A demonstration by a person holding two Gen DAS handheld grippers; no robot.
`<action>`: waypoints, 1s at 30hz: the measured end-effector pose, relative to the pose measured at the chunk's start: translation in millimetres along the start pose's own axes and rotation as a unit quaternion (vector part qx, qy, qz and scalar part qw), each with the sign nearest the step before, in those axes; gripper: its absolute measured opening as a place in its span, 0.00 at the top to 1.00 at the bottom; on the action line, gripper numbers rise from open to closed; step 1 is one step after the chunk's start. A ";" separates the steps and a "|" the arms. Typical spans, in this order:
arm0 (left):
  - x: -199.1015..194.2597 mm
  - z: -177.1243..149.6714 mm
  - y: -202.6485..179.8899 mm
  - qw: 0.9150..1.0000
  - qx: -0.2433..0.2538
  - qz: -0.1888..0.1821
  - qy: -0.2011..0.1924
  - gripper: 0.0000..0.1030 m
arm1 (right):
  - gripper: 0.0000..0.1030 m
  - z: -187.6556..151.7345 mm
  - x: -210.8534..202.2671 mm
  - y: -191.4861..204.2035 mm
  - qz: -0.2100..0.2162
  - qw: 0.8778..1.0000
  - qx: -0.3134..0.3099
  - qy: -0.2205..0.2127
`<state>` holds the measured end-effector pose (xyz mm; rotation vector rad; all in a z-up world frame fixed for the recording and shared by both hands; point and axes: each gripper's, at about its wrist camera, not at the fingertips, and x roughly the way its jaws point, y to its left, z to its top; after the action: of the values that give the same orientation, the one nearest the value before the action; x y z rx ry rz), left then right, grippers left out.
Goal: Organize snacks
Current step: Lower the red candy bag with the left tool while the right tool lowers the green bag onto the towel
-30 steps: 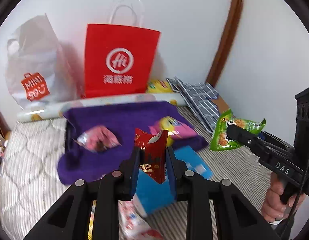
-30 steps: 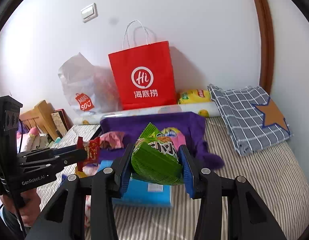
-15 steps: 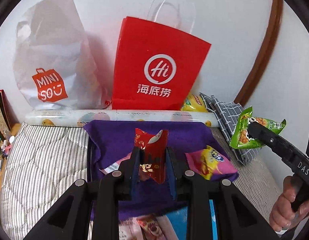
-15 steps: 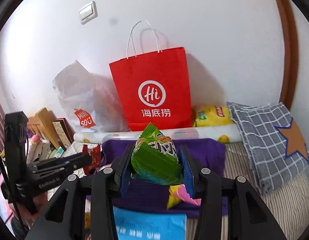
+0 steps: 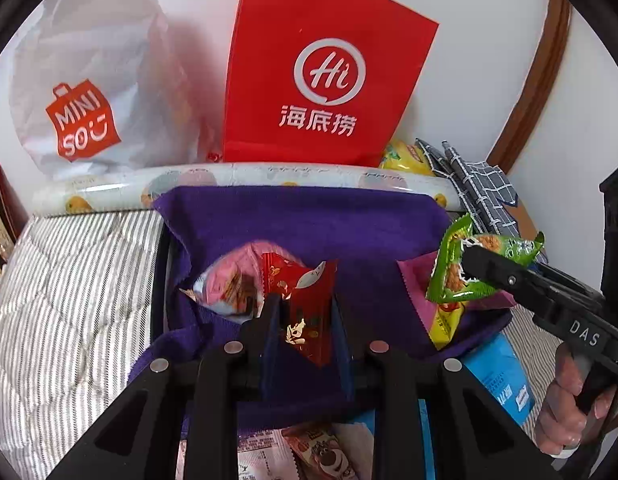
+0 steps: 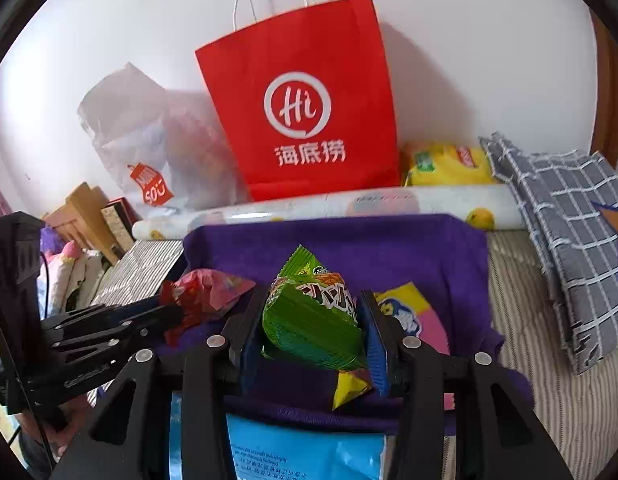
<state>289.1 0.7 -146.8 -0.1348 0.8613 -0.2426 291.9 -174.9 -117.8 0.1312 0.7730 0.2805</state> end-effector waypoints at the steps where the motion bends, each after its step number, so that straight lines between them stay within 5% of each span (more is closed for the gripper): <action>1: 1.6 -0.6 1.7 1.000 -0.005 0.000 0.002 0.77 | 0.57 -0.9 2.1 -1.1 -0.006 1.000 0.000 0.002; 15: 4.2 -2.1 8.4 1.000 -0.028 0.007 0.008 0.77 | 0.57 -5.4 9.7 -2.2 0.005 1.000 -0.002 0.020; 30: 3.8 -3.4 6.2 1.000 -0.020 0.013 0.008 0.76 | 0.56 -7.3 18.2 -8.1 -0.037 0.999 0.011 0.026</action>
<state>289.8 5.5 -153.0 -0.1596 0.8842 -0.2033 300.7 -177.1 -136.9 0.1168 0.8317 0.2058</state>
